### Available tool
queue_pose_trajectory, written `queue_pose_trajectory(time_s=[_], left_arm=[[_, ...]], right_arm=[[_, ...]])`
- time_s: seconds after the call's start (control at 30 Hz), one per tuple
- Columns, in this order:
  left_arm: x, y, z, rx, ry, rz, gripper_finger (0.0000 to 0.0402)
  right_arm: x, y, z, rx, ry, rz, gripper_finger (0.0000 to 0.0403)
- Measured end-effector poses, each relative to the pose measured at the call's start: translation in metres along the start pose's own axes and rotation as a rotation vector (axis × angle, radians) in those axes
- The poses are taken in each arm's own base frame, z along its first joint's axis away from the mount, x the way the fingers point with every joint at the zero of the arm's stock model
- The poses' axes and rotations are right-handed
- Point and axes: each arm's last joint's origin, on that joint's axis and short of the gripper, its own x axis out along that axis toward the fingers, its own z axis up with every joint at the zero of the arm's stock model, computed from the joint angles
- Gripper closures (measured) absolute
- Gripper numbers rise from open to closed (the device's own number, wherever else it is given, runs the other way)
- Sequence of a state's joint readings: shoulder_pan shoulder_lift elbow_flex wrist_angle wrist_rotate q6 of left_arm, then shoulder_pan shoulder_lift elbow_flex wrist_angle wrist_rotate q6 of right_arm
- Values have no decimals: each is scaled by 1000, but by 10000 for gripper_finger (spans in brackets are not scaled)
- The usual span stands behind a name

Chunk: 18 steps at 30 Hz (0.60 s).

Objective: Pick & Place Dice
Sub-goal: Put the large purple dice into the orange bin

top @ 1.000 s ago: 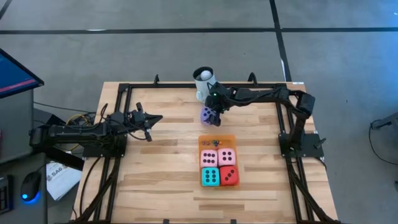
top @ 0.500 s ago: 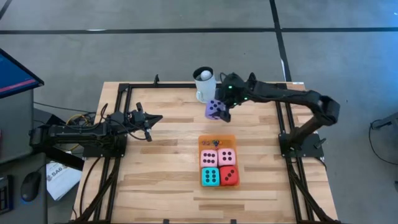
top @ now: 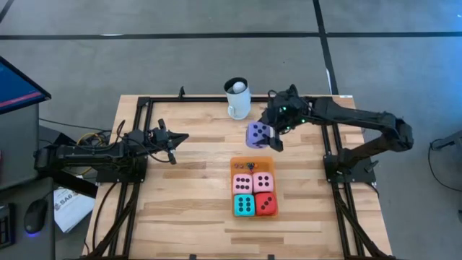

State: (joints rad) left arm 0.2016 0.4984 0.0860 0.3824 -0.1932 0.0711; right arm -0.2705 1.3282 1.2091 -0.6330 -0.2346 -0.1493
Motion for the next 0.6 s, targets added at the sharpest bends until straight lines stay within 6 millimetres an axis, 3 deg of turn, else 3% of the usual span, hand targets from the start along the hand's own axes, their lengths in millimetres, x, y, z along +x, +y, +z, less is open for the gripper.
queue_pose_trajectory(time_s=[0.3, 0.6], left_arm=[[0, 0, 0, 0, 0, 0, 401], [0, 0, 0, 0, 0, 0, 401]], right_arm=[[5, 26, 1, -38, 22, 72, 33], [7, 35, 1, -39, 34, 47, 33]])
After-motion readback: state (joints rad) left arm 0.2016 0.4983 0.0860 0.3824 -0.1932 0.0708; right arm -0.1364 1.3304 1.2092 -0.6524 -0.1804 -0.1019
